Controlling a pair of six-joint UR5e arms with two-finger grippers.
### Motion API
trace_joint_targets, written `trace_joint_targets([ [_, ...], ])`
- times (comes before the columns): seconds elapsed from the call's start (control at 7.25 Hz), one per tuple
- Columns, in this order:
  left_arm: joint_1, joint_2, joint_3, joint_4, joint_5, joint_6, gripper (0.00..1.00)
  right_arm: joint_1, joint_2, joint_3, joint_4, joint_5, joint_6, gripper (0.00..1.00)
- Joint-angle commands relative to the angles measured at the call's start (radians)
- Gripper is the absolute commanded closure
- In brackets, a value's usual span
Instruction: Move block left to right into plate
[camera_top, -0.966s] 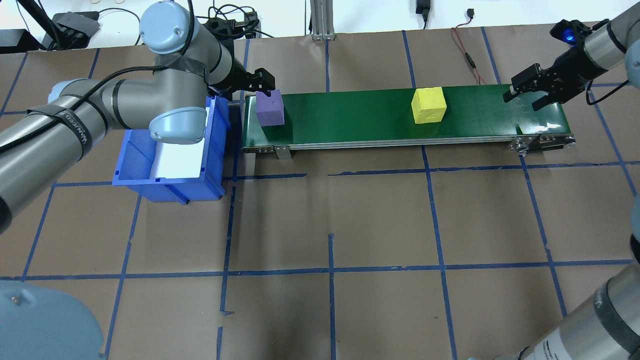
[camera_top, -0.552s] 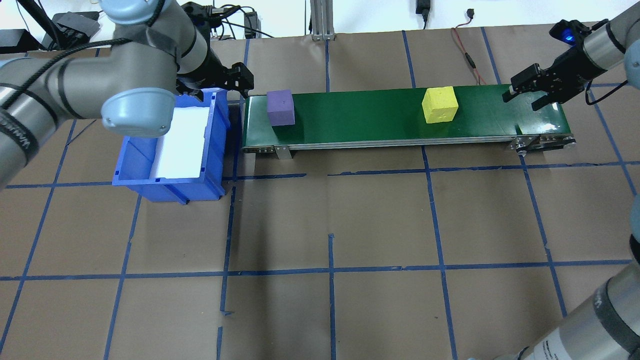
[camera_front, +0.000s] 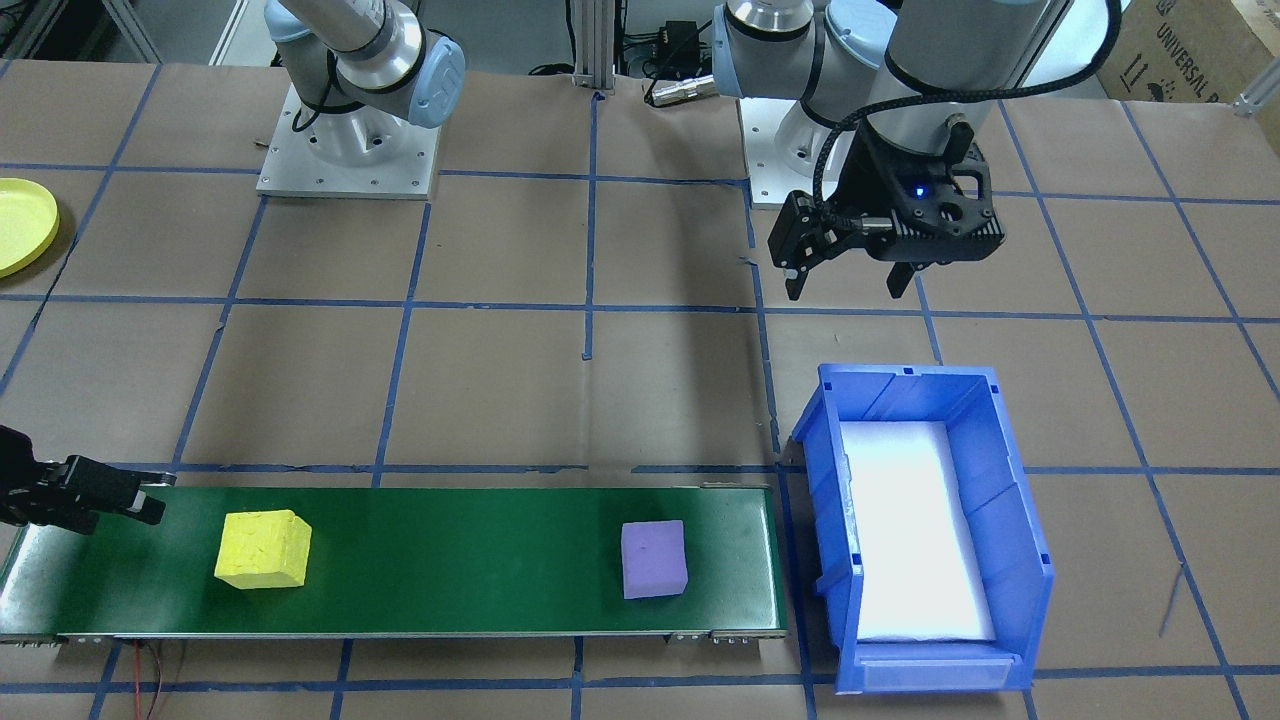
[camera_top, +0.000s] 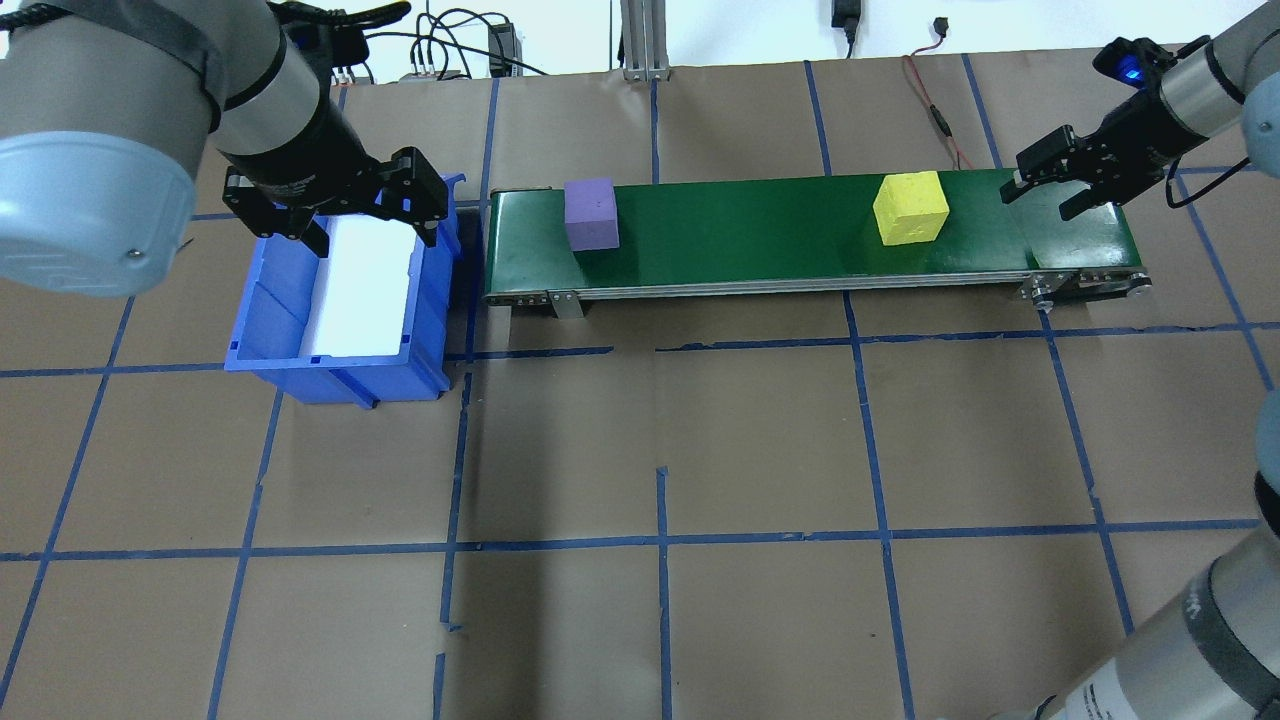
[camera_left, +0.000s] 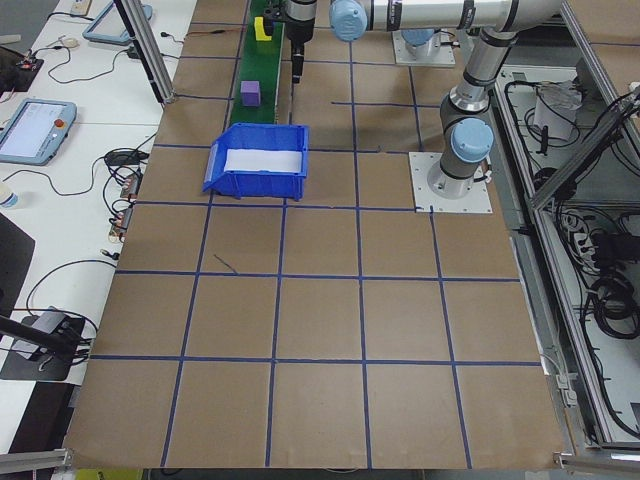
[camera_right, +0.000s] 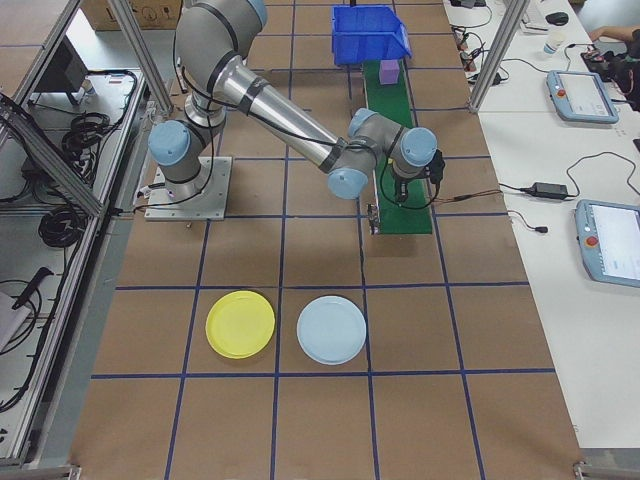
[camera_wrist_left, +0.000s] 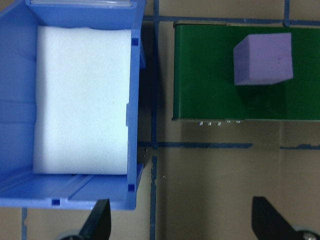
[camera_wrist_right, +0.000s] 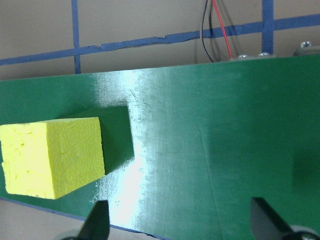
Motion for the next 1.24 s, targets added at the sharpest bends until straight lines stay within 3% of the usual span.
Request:
trace_joint_targets([
  [0.0, 0.081, 0.013, 0.011, -0.022, -0.012, 0.01, 0.0, 0.02, -0.002, -0.008, 0.0, -0.006, 0.035, 0.0],
  [0.28, 0.124, 0.016, 0.011, -0.022, -0.005, 0.034, 0.0, 0.055, -0.005, -0.01, -0.001, -0.006, 0.039, 0.0],
  [1.1, 0.124, 0.016, 0.008, -0.022, -0.006, 0.036, 0.0, 0.081, 0.024, -0.007, -0.047, -0.017, 0.05, 0.0],
])
